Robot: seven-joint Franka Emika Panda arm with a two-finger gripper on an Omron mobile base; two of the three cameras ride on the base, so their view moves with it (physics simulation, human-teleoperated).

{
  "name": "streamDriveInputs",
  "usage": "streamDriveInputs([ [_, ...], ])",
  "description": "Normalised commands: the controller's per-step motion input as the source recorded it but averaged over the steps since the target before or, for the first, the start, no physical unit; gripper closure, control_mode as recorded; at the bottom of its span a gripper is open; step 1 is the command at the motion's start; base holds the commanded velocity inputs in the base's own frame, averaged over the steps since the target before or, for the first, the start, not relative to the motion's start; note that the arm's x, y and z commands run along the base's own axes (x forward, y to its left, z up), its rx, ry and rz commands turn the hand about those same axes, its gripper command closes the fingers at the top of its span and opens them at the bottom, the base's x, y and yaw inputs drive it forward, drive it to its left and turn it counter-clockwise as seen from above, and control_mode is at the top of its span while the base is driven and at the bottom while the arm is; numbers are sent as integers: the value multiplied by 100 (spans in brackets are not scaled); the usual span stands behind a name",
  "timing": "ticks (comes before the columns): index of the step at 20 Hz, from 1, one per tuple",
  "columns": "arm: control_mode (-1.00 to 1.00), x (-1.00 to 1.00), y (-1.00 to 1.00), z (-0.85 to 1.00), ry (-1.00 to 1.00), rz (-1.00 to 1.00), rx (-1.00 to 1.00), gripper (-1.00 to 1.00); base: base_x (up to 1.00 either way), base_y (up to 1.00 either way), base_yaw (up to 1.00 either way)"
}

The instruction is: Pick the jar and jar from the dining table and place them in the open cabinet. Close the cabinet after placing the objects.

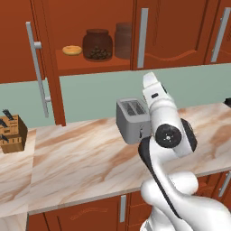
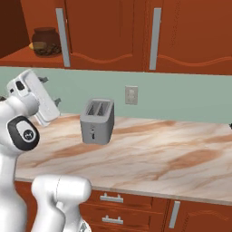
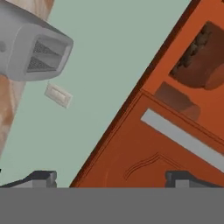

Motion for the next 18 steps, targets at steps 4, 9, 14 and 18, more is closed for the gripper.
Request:
streamDriveInputs([
  [4, -100, -32, 78, -18, 0, 0, -22, -100, 0, 0, 0],
  [9, -100, -27, 84, -31, 0, 0, -26, -100, 0, 0, 0],
  [14, -100, -13, 69, -36, 0, 0, -22, -100, 0, 0, 0],
  [18, -100, -5, 58, -19, 0, 0, -15, -100, 0, 0, 0],
])
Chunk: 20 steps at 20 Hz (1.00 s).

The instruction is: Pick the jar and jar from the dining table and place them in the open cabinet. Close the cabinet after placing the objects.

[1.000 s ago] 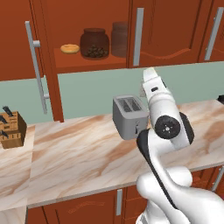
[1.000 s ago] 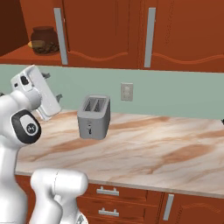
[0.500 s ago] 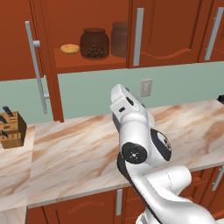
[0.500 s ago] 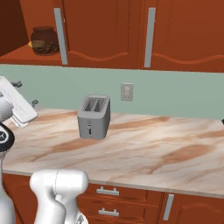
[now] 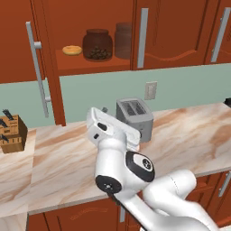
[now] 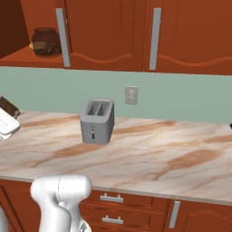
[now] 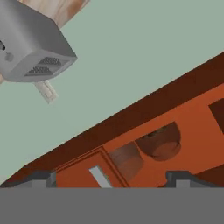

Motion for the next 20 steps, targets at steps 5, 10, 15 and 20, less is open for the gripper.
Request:
streamDriveInputs([
  [5, -100, -27, 70, 0, 0, 0, -11, -100, 0, 0, 0],
  [10, -100, -18, 92, 0, 0, 0, -13, -100, 0, 0, 0],
  [15, -100, -15, 94, 0, -2, -2, -12, -100, 0, 0, 0],
  [20, -100, -1, 84, 0, -4, -10, -7, -100, 0, 0, 0],
])
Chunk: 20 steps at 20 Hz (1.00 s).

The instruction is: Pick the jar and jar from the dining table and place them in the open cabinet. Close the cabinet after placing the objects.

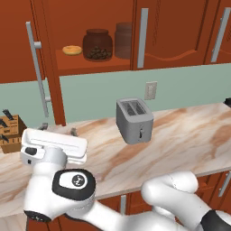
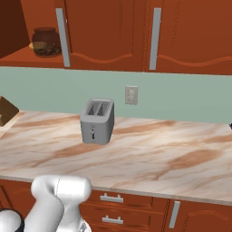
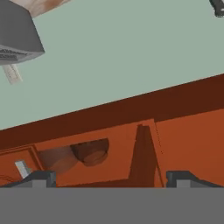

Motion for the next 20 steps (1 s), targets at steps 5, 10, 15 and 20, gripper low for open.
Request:
streamDriveInputs([
  [5, -100, 1, 35, 16, 0, -17, -1, -100, 0, 0, 0],
  [10, -100, 4, 25, 20, 0, -19, 0, -100, 0, 0, 0],
  [15, -100, 0, -1, 6, -2, -3, 0, -100, 0, 0, 0],
  [20, -100, 11, 0, 10, 0, 0, 0, -100, 0, 0, 0],
])
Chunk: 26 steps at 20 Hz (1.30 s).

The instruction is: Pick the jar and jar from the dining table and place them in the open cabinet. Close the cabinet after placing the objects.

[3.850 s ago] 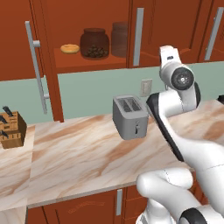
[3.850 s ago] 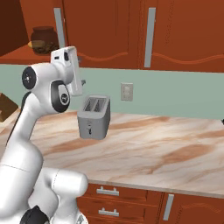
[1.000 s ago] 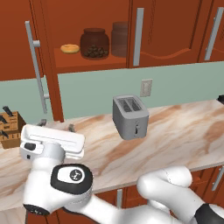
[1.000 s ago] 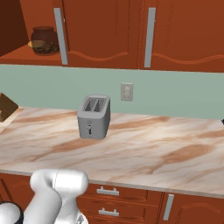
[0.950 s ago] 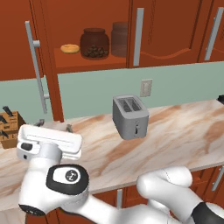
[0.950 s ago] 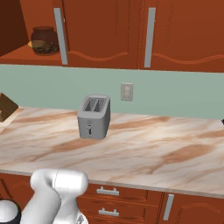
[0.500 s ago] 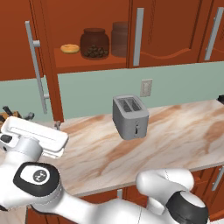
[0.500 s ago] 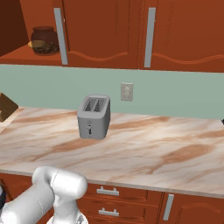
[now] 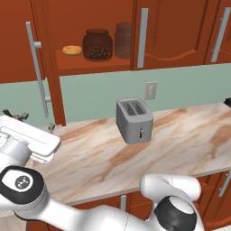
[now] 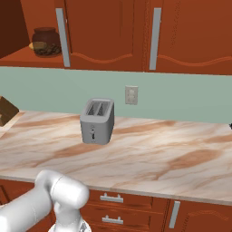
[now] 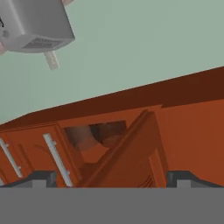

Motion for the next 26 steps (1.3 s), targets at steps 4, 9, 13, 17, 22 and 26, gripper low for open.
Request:
streamDriveInputs([
  [4, -100, 18, -3, 9, -3, 0, 0, -100, 0, 0, 0],
  [9, -100, 17, -3, 18, -2, 0, 0, -100, 0, 0, 0],
  [13, -100, 12, 0, 24, -1, -2, 0, -100, 0, 0, 0],
  [17, -100, 3, 0, 25, -3, -5, 0, -100, 0, 0, 0],
  [22, -100, -5, -4, 12, -13, -16, 0, -100, 0, 0, 0],
  [26, -100, 0, -23, 6, -8, -15, 0, -100, 0, 0, 0],
])
